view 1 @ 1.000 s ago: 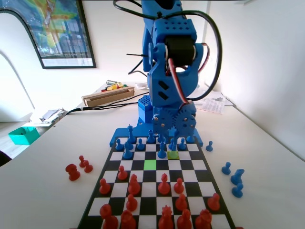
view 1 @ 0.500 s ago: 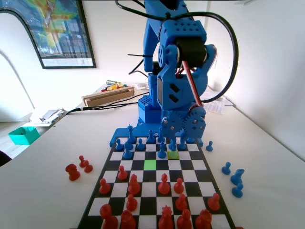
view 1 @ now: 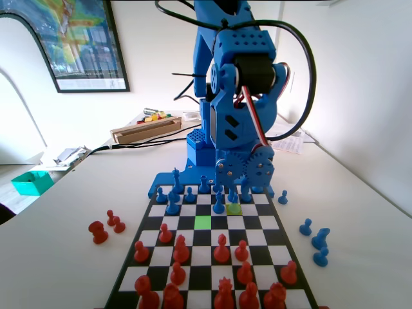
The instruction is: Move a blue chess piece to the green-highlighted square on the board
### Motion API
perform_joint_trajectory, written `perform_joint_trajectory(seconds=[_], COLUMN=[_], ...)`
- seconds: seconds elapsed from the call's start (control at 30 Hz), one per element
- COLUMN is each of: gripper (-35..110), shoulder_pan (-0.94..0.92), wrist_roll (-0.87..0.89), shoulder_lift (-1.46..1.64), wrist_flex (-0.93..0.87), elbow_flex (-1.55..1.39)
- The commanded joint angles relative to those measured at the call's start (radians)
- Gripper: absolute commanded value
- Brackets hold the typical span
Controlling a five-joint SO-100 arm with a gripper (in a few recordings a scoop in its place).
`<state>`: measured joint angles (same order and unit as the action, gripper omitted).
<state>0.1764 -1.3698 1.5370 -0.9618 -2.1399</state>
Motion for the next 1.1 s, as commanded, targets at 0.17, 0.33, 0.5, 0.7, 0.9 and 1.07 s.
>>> perform_joint_trajectory(seconds=[0.17,0.33,0.5,0.7,0.9,1.07], gripper=[8,8,8,8,9,9], shoulder_pan=[0.015,0.014,0.014,0.011,0.009,0.014], wrist_roll=[-0.012,-0.015,-0.017,-0.017,-0.018,-0.017], shoulder_lift=[0.037,0.034,0.025,0.006,-0.002,-0.021], wrist_flex=[-0.005,0.003,0.011,0.018,0.029,0.046], elbow_flex=[-0.017,-0.023,-0.028,-0.017,-0.014,-0.017])
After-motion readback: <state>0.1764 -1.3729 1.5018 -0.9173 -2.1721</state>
